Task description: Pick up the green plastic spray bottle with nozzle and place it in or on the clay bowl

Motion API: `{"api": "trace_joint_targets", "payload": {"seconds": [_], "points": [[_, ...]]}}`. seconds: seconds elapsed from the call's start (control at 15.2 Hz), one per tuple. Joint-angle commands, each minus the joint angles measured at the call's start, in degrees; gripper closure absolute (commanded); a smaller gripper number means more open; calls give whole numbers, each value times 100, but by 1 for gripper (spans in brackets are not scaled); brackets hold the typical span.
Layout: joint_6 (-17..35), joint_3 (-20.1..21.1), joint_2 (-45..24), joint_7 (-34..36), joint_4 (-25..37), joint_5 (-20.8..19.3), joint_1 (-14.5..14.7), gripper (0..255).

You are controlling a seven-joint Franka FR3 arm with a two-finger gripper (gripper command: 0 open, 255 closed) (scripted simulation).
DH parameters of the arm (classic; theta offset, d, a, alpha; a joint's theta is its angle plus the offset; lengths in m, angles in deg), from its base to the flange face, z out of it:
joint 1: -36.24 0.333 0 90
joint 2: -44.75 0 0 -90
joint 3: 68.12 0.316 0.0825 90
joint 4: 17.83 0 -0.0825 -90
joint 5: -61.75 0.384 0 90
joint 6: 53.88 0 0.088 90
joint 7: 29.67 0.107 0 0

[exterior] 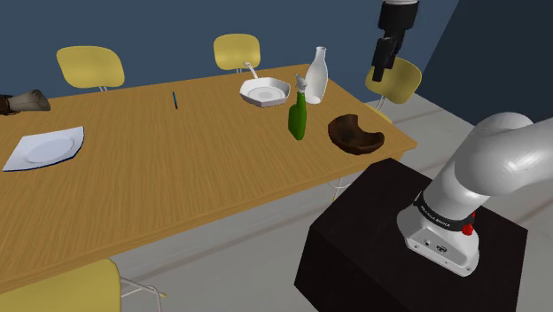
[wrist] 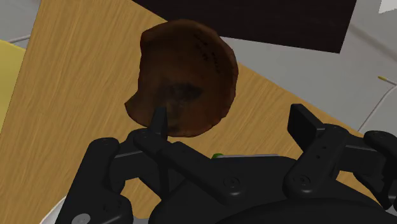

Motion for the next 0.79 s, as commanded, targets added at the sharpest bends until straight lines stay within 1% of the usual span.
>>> {"api": "trace_joint_targets", "payload": {"seconds": [0.0,0.33,0.73], "points": [[0,0,0,0,0,0,0,0],[220,162,-1524,623,789,261,-76,0],[225,235,-3303,1282,1974,513,-150,0]]}}
